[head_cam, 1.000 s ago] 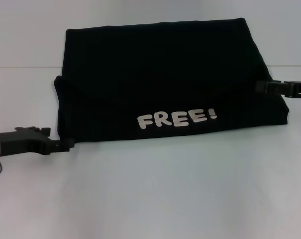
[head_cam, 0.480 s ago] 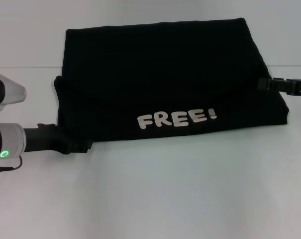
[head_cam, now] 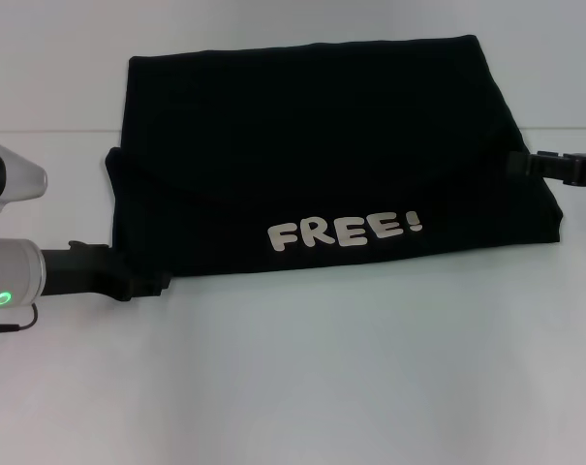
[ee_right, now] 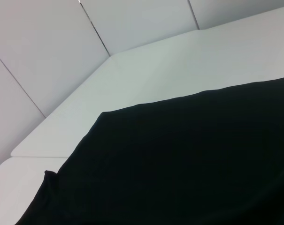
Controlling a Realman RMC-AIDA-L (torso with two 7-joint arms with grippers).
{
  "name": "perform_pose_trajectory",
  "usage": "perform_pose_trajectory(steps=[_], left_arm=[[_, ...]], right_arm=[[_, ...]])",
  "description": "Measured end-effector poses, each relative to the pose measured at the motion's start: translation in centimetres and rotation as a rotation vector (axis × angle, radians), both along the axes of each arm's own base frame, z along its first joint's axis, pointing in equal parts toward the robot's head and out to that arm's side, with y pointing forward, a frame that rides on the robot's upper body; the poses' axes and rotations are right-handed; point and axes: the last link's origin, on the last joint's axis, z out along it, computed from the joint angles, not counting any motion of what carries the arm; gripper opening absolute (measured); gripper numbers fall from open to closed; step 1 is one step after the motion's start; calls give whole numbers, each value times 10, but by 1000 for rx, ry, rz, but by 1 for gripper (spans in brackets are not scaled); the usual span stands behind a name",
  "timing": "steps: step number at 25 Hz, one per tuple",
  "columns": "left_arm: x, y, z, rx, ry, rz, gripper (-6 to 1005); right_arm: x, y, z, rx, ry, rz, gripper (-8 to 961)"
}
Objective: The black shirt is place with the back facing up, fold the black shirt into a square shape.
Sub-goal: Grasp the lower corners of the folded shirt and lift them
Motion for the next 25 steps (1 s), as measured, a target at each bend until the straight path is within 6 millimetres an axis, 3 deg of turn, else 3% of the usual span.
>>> perform_pose_trajectory(steps=[1, 12, 14, 23, 25], left_arm=[[0, 0, 0, 0, 0, -1, 732], [4, 5, 0, 0, 6, -11, 500], [4, 7, 1, 9, 12, -9, 406], [5, 8, 3, 12, 12, -10, 36], [5, 7, 3, 7, 9, -14, 22]], right_arm=[[0, 0, 0, 1, -1, 0, 668], [4, -1, 4, 7, -10, -5, 661], [6, 0, 6, 16, -23, -15, 660], [40, 0, 10, 21, -181, -155, 655], [42, 1, 6, 7, -206, -173, 654]])
